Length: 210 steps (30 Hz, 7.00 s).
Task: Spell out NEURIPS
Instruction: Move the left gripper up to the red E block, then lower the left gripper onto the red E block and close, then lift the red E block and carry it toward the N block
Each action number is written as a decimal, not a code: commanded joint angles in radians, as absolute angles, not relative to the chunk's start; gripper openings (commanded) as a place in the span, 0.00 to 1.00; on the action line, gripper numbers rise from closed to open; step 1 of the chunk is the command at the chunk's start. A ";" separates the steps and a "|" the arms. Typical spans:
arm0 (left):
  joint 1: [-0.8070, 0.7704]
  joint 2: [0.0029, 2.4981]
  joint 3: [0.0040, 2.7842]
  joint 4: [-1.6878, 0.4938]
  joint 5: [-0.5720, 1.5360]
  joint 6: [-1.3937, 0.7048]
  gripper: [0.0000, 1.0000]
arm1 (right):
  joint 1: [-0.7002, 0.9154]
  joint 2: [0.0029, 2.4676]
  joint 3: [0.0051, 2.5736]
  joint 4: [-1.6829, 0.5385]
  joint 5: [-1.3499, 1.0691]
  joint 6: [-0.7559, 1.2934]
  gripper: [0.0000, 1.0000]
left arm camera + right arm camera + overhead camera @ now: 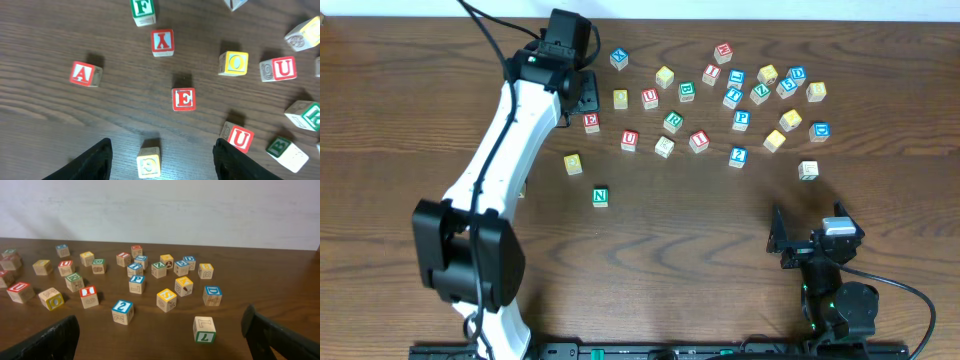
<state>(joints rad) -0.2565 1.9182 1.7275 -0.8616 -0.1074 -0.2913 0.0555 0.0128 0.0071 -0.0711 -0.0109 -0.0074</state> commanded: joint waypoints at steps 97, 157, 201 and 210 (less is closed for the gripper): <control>-0.226 2.289 1.863 -0.827 0.060 -0.281 0.60 | 0.047 0.009 0.006 -0.076 -0.010 0.007 0.99; -0.226 2.318 1.863 -0.810 0.060 -0.281 0.35 | 0.047 0.009 0.006 -0.076 -0.010 0.007 0.99; -0.228 1.984 1.863 -0.892 0.060 -0.217 0.24 | 0.047 0.009 0.006 -0.076 -0.010 0.007 0.99; -0.326 1.762 1.863 -1.012 -0.130 -0.218 0.19 | 0.047 0.009 0.006 -0.076 -0.010 0.007 0.99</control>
<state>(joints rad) -0.2741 1.8294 1.8408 -0.9863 -0.0277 -0.2340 0.0555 0.0128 0.0071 -0.0708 -0.0109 -0.0071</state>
